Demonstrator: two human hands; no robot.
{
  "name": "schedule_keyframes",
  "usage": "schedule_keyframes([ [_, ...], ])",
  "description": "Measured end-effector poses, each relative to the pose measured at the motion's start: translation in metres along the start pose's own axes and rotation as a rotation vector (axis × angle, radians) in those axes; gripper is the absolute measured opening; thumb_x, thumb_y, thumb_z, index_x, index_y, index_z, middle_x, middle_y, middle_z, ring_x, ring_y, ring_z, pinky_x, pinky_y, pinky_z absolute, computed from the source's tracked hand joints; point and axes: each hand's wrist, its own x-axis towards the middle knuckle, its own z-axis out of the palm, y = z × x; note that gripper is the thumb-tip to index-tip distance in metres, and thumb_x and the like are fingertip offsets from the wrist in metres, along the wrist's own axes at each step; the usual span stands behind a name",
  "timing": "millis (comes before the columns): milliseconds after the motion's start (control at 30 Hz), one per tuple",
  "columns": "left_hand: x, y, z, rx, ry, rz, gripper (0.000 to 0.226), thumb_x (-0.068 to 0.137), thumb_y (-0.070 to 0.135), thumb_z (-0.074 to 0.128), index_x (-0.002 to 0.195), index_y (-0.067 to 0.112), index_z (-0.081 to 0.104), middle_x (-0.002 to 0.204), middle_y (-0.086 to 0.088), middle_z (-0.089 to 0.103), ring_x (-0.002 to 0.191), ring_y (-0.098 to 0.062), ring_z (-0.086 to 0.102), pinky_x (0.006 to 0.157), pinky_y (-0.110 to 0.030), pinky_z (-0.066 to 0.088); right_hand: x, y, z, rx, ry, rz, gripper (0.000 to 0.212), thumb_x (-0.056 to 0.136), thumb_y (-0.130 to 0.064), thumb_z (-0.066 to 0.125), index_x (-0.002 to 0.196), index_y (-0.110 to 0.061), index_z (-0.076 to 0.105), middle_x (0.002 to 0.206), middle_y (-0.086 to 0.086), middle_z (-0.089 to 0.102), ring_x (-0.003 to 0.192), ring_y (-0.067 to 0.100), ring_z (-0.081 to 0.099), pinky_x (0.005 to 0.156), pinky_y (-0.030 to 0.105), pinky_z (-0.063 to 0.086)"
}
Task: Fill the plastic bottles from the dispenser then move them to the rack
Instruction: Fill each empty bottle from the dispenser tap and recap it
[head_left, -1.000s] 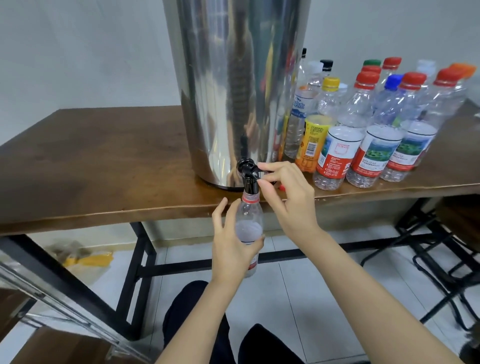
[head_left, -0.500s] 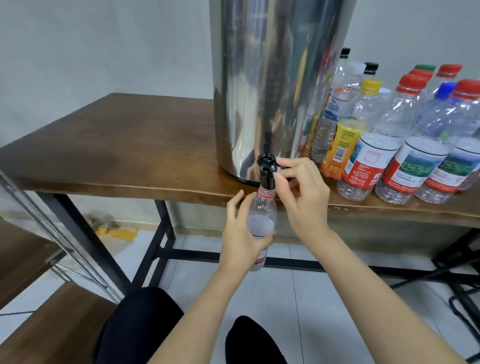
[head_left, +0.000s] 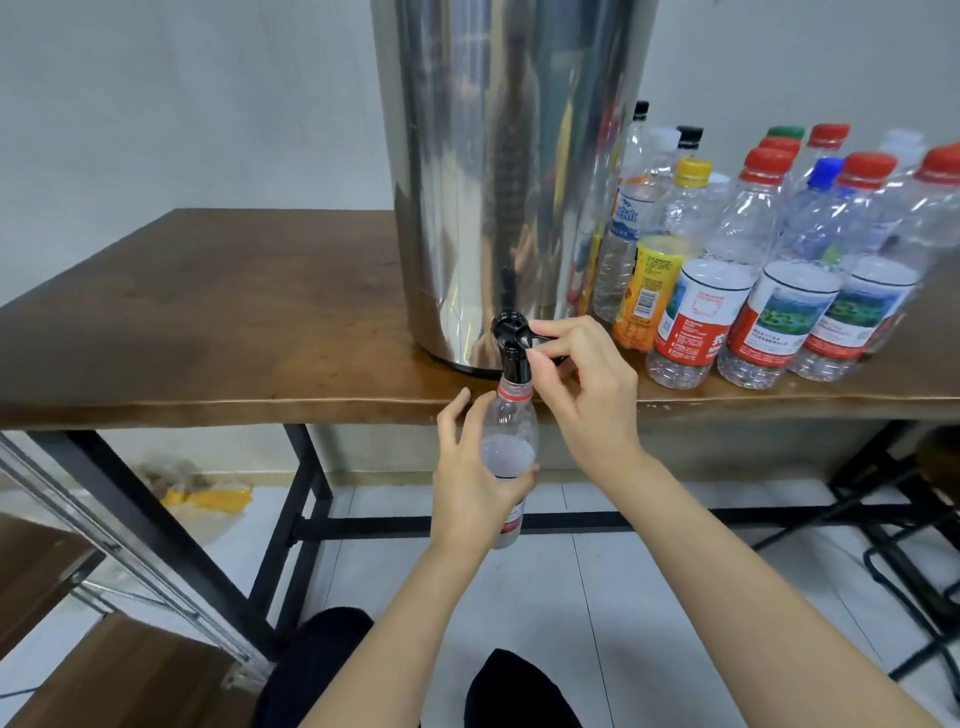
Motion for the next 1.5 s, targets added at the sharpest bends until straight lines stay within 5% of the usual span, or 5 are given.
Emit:
schedule_keyframes([
  [267,0.0003,-0.0007,0.0007,-0.018,0.004,0.032,0.085,0.069,0.02,0.087,0.129,0.048,0.034,0.147,0.013,0.027,0.107,0.034,0.029,0.079,0.009,0.028,0.0009,-0.0043,-0.0022,-0.03,-0.011,0.018,0.025,0.096,-0.024,0.057,0.084,-0.003,0.063,0.104,0.005,0.067,0.095,0.018,0.062,0.071,0.018,0.049],
  [500,0.0005,0.0032,-0.0015,0.021,0.026,0.019,0.083,0.068,0.022,0.088,0.138,0.03,0.045,0.147,0.009,0.029,0.109,0.009,0.038,0.09,-0.02,0.039,0.0013,-0.0001,-0.0028,-0.021,-0.041,0.005,0.03,0.096,-0.029,0.055,0.085,-0.002,0.062,0.106,0.006,0.067,0.093,0.017,0.063,0.064,0.032,0.055],
  [1200,0.0013,0.0069,-0.0071,0.007,-0.001,0.0,0.082,0.068,0.021,0.087,0.137,0.031,0.045,0.146,0.01,0.03,0.114,0.002,0.04,0.089,-0.022,0.04,0.0007,-0.0003,0.0002,-0.024,-0.042,0.052,0.029,0.096,-0.031,0.056,0.085,-0.004,0.061,0.107,0.001,0.065,0.08,0.021,0.063,0.062,0.04,0.053],
  [1500,0.0016,0.0023,-0.0057,-0.022,-0.024,0.007,0.081,0.068,0.016,0.087,0.136,0.03,0.045,0.146,0.008,0.031,0.102,0.02,0.03,0.077,0.009,0.027,0.0017,-0.0035,-0.0007,-0.026,-0.05,0.085,0.03,0.095,-0.032,0.058,0.084,-0.004,0.061,0.108,0.002,0.065,0.077,0.022,0.062,0.062,0.04,0.052],
])
